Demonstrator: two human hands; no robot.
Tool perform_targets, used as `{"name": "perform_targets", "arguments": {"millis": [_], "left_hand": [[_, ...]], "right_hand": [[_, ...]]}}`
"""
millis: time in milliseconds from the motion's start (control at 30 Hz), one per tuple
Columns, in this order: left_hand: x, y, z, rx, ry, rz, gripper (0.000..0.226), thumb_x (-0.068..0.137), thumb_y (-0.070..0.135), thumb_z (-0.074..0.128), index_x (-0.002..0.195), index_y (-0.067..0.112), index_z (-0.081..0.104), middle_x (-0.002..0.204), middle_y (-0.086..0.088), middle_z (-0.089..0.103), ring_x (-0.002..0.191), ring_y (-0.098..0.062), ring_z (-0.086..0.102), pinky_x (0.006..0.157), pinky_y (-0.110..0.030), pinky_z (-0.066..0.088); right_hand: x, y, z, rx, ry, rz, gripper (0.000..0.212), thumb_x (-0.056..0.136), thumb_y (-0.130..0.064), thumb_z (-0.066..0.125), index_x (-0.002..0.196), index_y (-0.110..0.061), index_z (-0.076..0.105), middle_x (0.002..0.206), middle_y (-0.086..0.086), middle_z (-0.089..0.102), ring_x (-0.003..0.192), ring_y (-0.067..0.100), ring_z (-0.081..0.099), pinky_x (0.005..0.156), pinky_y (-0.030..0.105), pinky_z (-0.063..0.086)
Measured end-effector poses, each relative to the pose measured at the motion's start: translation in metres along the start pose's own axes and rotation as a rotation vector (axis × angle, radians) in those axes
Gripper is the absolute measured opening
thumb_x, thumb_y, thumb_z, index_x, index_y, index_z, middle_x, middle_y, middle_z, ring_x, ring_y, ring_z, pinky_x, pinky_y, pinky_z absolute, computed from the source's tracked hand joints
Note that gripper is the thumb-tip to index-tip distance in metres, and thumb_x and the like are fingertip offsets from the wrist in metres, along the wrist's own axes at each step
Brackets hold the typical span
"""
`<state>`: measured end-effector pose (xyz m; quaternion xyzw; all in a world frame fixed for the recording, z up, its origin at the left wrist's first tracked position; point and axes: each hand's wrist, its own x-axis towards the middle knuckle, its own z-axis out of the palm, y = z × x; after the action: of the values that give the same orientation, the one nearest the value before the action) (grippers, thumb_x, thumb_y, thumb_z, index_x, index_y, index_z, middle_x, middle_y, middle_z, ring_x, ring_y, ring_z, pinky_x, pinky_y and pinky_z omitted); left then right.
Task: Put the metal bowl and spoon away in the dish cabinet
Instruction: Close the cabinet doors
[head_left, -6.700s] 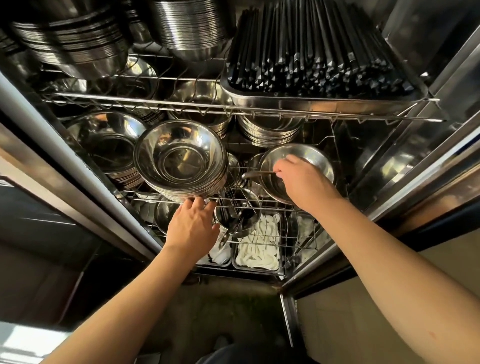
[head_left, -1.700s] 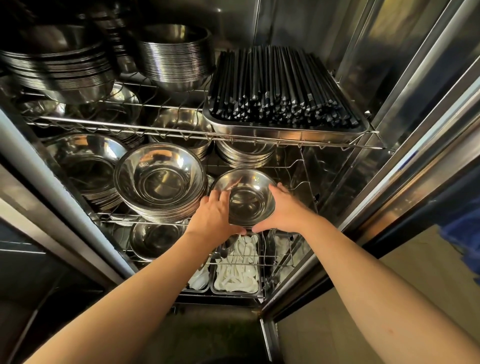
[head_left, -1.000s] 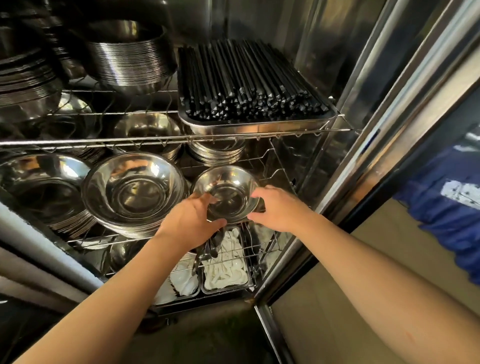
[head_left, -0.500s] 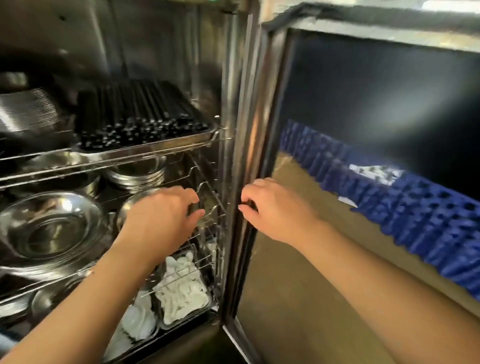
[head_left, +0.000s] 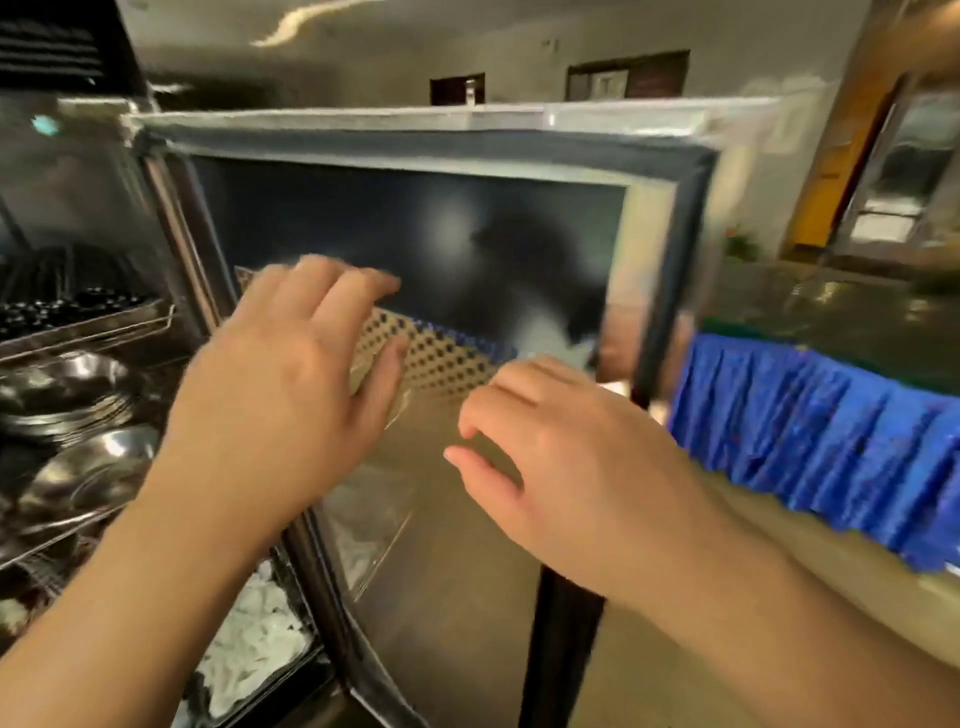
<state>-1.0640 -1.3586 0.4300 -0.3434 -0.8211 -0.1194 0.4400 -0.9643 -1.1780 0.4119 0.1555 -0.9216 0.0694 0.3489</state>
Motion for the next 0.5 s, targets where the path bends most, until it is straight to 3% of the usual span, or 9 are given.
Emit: {"name": "perform_targets", "arguments": {"millis": [100,200,300,400,500], "left_hand": [[0.025,0.060,-0.017,-0.060,0.099,0.023,0.051,0.098,0.043,0.051,0.132,0.005,0.053,0.119,-0.016,0.056,0.104,-0.032,0.053,0.091,-0.039,0.043],[0.046,0.110,-0.026,-0.118,0.165,0.043,0.068,0.095,0.055,0.051,0.139,0.003,0.046,0.129,-0.016,0.053,0.113,-0.027,0.050,0.097,-0.031,0.039],[0.064,0.145,-0.024,-0.120,0.145,0.003,0.088,0.088,0.068,0.052,0.148,0.006,0.037,0.145,-0.016,0.042,0.132,-0.029,0.042,0.108,-0.041,0.040],[0.077,0.167,-0.014,-0.005,0.096,-0.082,0.102,0.077,0.071,0.060,0.153,0.012,0.027,0.155,-0.015,0.032,0.143,-0.033,0.029,0.112,-0.048,0.038],[0.082,0.175,-0.003,0.081,0.088,-0.153,0.100,0.074,0.058,0.071,0.151,0.013,0.026,0.153,-0.012,0.036,0.144,-0.034,0.028,0.113,-0.047,0.035]], "right_hand": [[-0.033,0.015,-0.036,0.033,0.038,-0.025,0.013,0.090,-0.030,0.070,0.086,-0.019,0.065,0.084,-0.004,0.059,0.084,0.015,0.052,0.064,0.027,0.044],[-0.057,0.035,-0.056,0.022,0.030,-0.013,0.013,0.092,-0.031,0.067,0.087,-0.020,0.064,0.084,-0.006,0.057,0.081,0.013,0.051,0.063,0.032,0.051],[-0.074,0.058,-0.065,-0.024,0.011,0.044,0.012,0.089,-0.033,0.068,0.088,-0.021,0.065,0.085,-0.007,0.059,0.081,0.009,0.052,0.066,0.025,0.050],[-0.083,0.080,-0.067,-0.048,-0.033,0.126,0.012,0.085,-0.033,0.071,0.086,-0.023,0.065,0.083,-0.009,0.057,0.079,0.003,0.042,0.065,0.010,0.034],[-0.091,0.098,-0.058,-0.076,-0.080,0.169,0.013,0.089,-0.038,0.067,0.093,-0.025,0.065,0.088,-0.011,0.058,0.082,0.005,0.052,0.065,0.016,0.044]]}}
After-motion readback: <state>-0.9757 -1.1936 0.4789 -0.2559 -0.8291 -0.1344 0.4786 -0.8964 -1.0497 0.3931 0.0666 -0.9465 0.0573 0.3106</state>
